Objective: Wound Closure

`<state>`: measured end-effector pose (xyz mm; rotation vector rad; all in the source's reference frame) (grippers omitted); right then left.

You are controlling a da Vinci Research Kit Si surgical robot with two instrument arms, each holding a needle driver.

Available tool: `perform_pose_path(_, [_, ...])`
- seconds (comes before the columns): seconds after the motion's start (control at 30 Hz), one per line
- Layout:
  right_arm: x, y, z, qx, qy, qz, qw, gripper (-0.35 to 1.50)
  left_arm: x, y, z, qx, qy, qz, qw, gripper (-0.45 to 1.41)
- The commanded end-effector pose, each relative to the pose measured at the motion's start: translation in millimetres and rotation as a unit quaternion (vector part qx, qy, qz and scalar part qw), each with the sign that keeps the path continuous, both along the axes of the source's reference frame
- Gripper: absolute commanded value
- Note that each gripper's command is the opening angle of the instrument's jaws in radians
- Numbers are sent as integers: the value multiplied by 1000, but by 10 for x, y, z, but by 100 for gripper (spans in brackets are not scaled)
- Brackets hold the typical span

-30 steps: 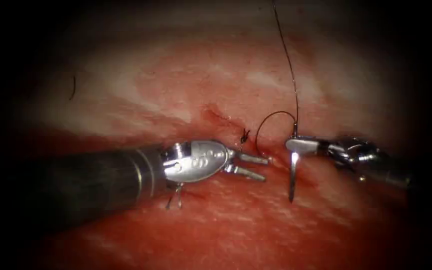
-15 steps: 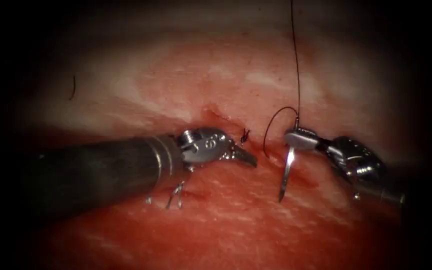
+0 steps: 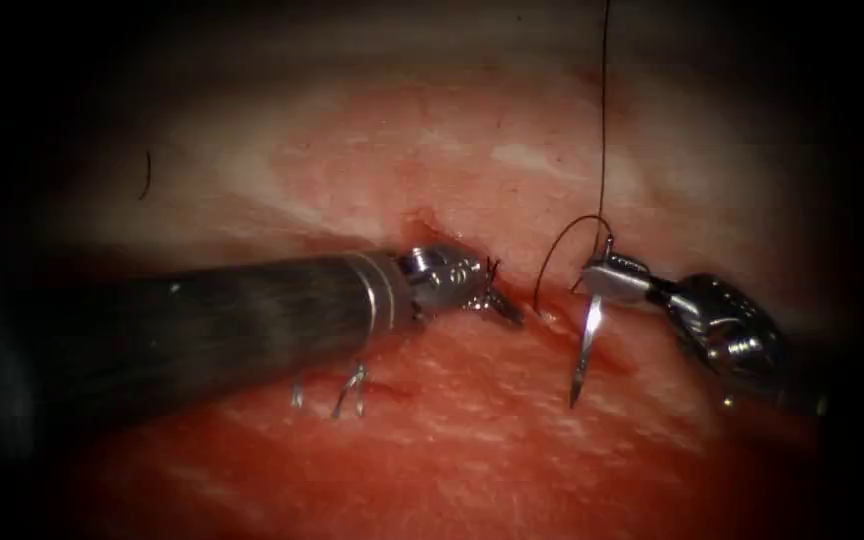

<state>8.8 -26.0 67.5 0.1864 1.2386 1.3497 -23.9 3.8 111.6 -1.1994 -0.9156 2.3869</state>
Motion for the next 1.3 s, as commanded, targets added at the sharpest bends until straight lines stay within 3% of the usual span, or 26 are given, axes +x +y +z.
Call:
perform_pose_path(0.03, [7, 0, 8, -3, -1, -1, 1000, -35, -8, 0, 9, 3, 3, 0, 1000, -45])
perform_pose_path(0.5, [6, 5, 12, -38, -23, -8, 999, -35, -25, 8, 41, 27, 10, 29, 999, -45])
perform_pose_path(0.73, [6, 3, 13, -52, -30, -10, 998, -35, -34, -6, 57, 91, 35, 107, 989, -45])
perform_pose_path(1.07, [5, 0, 14, -70, -41, -16, 997, -35, -60, 10, 70, 129, 27, 136, 982, -45])
perform_pose_path(1.3, [-2, 5, 18, -81, -51, -13, 995, -35, -59, 1, 76, 149, 53, 179, 971, -45])
